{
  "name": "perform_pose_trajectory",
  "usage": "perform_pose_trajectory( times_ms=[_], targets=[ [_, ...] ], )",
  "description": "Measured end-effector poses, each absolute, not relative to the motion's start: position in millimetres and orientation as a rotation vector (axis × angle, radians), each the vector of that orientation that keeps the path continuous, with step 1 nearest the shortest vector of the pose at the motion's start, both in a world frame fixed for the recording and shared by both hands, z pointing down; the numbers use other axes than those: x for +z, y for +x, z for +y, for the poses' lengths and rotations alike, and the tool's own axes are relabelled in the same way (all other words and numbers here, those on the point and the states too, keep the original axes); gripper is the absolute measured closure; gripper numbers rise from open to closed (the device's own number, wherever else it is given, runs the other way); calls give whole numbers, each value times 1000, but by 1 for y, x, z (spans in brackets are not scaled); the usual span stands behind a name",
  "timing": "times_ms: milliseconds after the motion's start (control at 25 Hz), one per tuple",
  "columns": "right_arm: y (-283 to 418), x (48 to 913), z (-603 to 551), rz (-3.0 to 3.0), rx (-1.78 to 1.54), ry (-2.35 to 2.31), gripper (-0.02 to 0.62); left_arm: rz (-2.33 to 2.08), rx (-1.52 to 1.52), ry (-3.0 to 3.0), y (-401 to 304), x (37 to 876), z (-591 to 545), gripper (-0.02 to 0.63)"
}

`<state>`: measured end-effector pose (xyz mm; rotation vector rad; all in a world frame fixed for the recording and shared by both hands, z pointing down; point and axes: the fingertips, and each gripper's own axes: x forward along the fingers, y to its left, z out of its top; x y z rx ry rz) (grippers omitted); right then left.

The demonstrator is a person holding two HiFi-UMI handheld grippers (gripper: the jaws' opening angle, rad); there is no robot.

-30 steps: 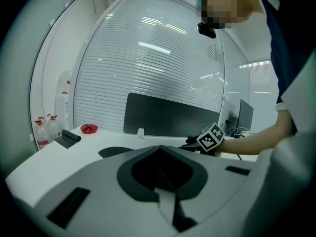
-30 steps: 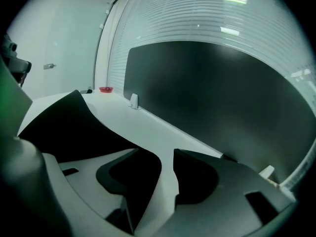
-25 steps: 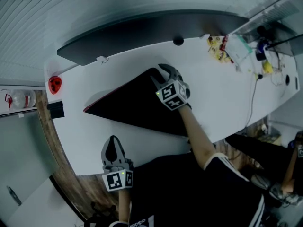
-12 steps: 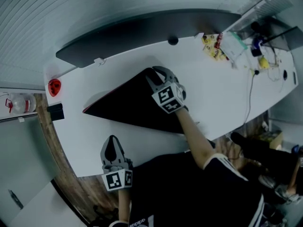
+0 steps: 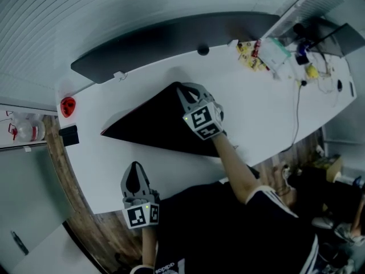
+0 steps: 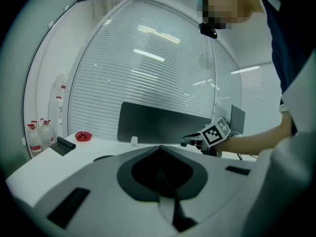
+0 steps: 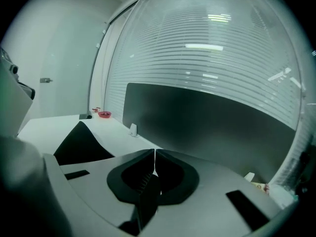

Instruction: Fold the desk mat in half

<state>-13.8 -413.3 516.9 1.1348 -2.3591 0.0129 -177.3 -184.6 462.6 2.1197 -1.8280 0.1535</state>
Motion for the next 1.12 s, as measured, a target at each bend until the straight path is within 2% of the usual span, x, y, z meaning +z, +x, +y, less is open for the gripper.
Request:
perform_pose_trajectory(
  times_ms=[640, 1120],
  targets=[
    [16, 419, -336, -2517, -43, 1319, 592, -1746, 102, 2256, -160, 443, -156, 603],
    [23, 378, -257, -2574, -60, 1417, 592, -1690, 103, 2345, -162, 438, -118, 603]
  ],
)
